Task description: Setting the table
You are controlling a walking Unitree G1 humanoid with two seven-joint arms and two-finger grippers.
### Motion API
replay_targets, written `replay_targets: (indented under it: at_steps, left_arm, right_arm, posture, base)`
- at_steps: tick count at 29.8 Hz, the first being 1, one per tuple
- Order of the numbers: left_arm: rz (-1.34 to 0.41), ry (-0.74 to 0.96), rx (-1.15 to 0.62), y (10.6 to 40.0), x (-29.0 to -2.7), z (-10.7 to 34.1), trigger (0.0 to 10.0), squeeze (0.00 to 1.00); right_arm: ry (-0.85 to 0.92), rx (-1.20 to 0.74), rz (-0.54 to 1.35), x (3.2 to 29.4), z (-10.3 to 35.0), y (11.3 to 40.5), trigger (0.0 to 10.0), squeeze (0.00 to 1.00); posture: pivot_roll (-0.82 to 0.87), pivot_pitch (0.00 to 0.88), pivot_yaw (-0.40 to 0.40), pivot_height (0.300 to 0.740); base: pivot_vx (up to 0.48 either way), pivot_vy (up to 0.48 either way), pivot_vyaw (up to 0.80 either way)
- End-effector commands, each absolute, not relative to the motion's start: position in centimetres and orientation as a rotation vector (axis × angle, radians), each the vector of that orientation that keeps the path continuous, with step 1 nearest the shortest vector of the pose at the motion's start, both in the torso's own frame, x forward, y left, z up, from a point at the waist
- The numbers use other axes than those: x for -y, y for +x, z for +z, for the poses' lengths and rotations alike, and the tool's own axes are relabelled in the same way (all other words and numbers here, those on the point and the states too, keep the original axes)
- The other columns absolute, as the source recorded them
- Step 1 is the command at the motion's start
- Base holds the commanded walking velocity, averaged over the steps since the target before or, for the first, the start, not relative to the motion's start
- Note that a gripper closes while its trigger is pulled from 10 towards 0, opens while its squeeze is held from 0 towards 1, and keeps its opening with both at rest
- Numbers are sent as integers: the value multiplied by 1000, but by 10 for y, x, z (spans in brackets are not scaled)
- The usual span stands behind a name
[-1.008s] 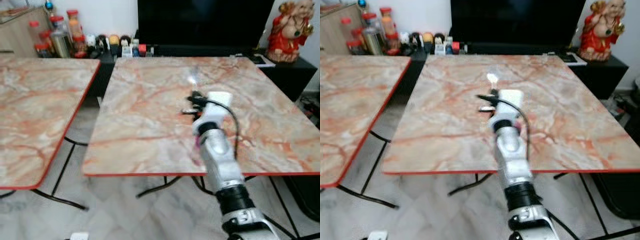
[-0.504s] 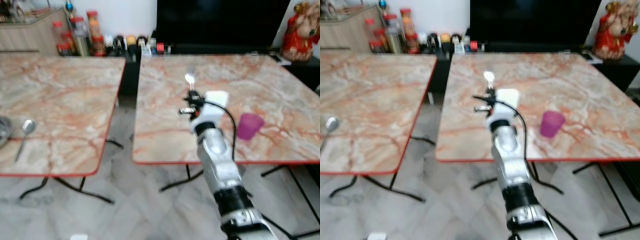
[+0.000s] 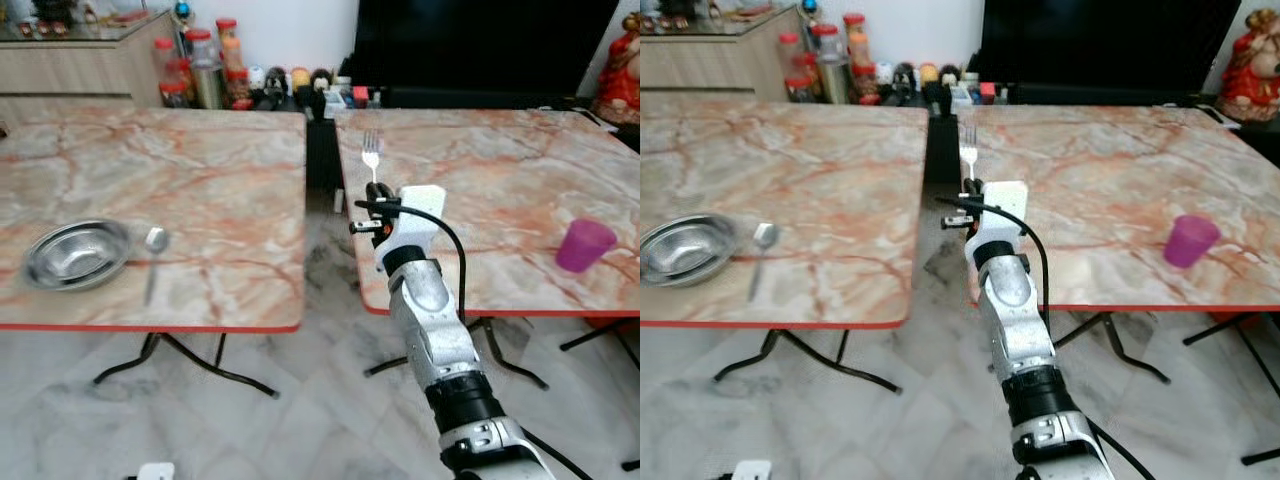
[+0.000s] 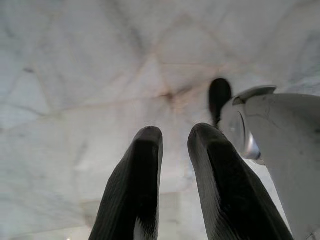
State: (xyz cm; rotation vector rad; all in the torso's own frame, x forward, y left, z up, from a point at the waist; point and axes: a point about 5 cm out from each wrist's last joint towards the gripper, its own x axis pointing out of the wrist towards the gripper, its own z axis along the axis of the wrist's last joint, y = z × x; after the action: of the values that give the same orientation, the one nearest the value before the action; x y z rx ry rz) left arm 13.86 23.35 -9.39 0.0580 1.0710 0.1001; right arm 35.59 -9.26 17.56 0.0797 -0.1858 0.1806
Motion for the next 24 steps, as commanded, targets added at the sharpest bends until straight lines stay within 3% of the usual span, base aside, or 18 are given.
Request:
replay_targets:
  at_steps: [1, 19, 24]
  left_arm:
    - [86, 61, -1088, 136, -229, -96, 10000, 0]
    - [92, 69, -1084, 138, -229, -95, 10000, 0]
    - [85, 86, -1078, 139, -230, -95, 10000, 0]
  right_arm:
    - [85, 177, 153, 101, 173, 356, 10000, 0]
    - [86, 153, 145, 102, 167, 357, 10000, 0]
    - [86, 146, 142, 102, 165, 357, 10000, 0]
  posture:
    - [25, 0, -14, 740]
    - [36, 0, -8, 740]
    - [39, 0, -7, 740]
  base:
    - [0, 480, 0]
    - [0, 480, 0]
    - [0, 75, 0]
